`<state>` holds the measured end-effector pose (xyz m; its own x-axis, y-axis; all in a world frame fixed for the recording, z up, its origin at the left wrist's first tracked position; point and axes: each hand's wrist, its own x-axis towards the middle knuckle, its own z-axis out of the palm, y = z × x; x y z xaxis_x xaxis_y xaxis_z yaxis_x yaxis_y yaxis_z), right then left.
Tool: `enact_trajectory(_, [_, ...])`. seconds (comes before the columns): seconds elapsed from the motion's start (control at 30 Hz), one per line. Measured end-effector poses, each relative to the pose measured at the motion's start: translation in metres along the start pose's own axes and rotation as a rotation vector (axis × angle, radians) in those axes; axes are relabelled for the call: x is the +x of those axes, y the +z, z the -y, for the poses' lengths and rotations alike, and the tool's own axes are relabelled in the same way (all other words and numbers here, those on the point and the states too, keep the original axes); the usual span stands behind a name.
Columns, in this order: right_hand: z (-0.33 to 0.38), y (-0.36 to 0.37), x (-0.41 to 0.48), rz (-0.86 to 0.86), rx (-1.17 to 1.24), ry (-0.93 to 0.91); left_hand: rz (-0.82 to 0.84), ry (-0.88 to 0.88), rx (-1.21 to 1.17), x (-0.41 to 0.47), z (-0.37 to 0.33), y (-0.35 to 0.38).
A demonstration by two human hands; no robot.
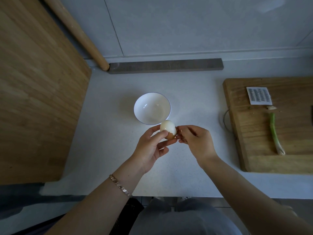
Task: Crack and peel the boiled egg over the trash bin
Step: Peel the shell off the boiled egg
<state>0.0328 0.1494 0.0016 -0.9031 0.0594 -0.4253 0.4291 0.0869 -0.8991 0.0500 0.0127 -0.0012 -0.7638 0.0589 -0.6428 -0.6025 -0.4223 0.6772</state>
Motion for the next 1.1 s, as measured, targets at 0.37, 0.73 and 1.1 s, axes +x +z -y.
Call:
enact_trajectory(0.37, [0.0013, 0.0045, -0.0051, 0.099, -0.124, -0.063, 0.022, -0.040, -0.011, 0.0006, 0.0021, -0.0005])
enact_trajectory(0.73, [-0.0004, -0.0009, -0.0046, 0.145, -0.192, -0.206, -0.035, 0.036, 0.087, -0.0026, 0.0021, 0.0001])
enact_trajectory(1.1, [-0.0073, -0.0019, 0.0026, -0.013, 0.003, -0.038, 0.005, -0.033, -0.020, -0.0050, 0.0042, 0.0000])
